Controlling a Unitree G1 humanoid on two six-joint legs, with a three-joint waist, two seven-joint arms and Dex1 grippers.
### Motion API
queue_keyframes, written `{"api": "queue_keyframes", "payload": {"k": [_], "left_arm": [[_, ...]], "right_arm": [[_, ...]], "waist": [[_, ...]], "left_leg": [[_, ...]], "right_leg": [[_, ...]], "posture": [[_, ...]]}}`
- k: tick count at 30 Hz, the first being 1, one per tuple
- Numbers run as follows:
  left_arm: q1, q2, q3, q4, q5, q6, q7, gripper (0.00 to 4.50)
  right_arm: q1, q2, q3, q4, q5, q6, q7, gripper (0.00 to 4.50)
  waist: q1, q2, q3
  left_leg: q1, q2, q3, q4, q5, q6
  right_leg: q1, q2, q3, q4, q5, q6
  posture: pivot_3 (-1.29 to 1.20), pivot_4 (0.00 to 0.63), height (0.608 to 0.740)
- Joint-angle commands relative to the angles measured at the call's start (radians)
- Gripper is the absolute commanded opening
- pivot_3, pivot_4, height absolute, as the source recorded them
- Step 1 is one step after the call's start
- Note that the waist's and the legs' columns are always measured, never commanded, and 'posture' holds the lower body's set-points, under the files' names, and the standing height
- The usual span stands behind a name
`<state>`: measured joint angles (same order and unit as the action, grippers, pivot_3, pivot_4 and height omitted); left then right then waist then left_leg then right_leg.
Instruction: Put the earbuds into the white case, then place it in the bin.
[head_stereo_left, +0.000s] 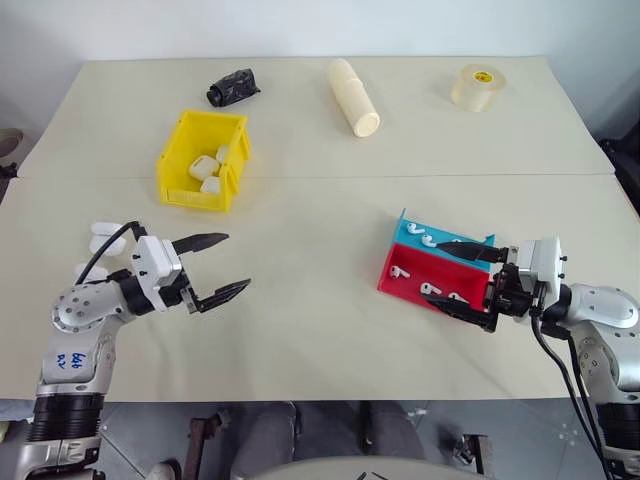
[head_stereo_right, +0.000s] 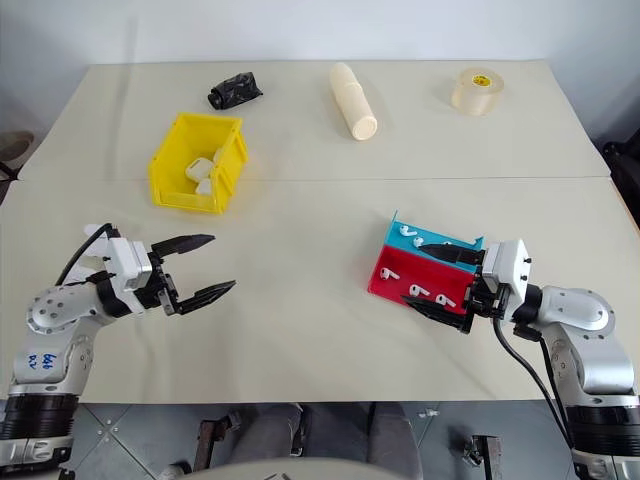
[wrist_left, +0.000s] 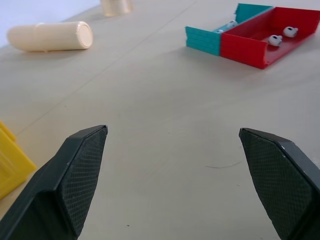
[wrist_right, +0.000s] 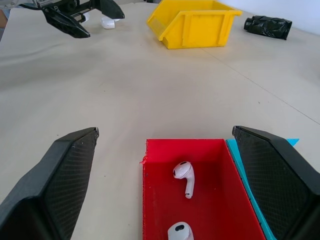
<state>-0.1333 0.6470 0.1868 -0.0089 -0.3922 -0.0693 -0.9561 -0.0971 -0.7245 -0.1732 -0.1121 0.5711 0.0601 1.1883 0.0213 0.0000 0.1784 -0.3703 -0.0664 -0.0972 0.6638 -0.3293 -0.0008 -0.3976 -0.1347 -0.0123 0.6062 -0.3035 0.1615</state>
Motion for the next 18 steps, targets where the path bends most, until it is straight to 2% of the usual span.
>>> {"api": "queue_keyframes", "payload": {"k": [1, 4, 9, 13, 18], "left_arm": [[0.030, 0.001, 0.040, -0.055, 0.015, -0.010, 0.050, 4.47], [0.093, -0.016, 0.102, -0.120, -0.026, 0.079, 0.146, 4.47], [0.247, -0.103, 0.267, -0.288, -0.008, 0.211, 0.421, 4.47], [0.427, -0.235, 0.367, -0.455, -0.024, 0.295, 0.593, 4.47], [0.551, -0.357, 0.431, -0.507, -0.029, 0.345, 0.714, 4.47]], "right_arm": [[-0.007, 0.009, -0.016, -0.009, 0.006, -0.021, 0.011, 4.50], [-0.024, 0.028, 0.019, -0.015, 0.001, -0.027, 0.023, 4.50], [-0.062, 0.109, 0.085, -0.069, -0.005, -0.042, 0.003, 4.50], [-0.080, 0.187, 0.137, -0.106, -0.027, -0.099, -0.010, 4.50], [-0.108, 0.228, 0.181, -0.111, -0.038, -0.125, 0.002, 4.50]], "waist": [[0.000, 0.000, 0.000], [-0.003, 0.000, 0.000], [-0.011, 0.000, 0.000], [-0.006, 0.000, 0.000], [0.003, -0.001, 0.000]], "left_leg": [[0.000, 0.000, 0.000, 0.000, 0.000, 0.000], [0.000, 0.000, 0.000, 0.000, 0.000, 0.000], [0.000, 0.002, 0.000, 0.000, -0.001, -0.001], [0.000, 0.001, 0.000, 0.000, -0.001, -0.001], [0.000, 0.002, 0.000, 0.000, -0.002, -0.001]], "right_leg": [[0.000, 0.000, 0.000, 0.000, 0.000, 0.000], [0.000, 0.000, 0.000, 0.000, 0.000, 0.000], [0.000, 0.002, 0.000, 0.001, 0.000, 0.000], [0.000, 0.001, 0.001, 0.000, 0.000, 0.000], [0.000, 0.002, 0.001, -0.003, 0.000, 0.000]], "posture": [[0.00, 0.150, 0.740], [0.00, 0.150, 0.740], [0.00, 0.150, 0.740], [0.00, 0.150, 0.740], [0.00, 0.150, 0.740]]}}
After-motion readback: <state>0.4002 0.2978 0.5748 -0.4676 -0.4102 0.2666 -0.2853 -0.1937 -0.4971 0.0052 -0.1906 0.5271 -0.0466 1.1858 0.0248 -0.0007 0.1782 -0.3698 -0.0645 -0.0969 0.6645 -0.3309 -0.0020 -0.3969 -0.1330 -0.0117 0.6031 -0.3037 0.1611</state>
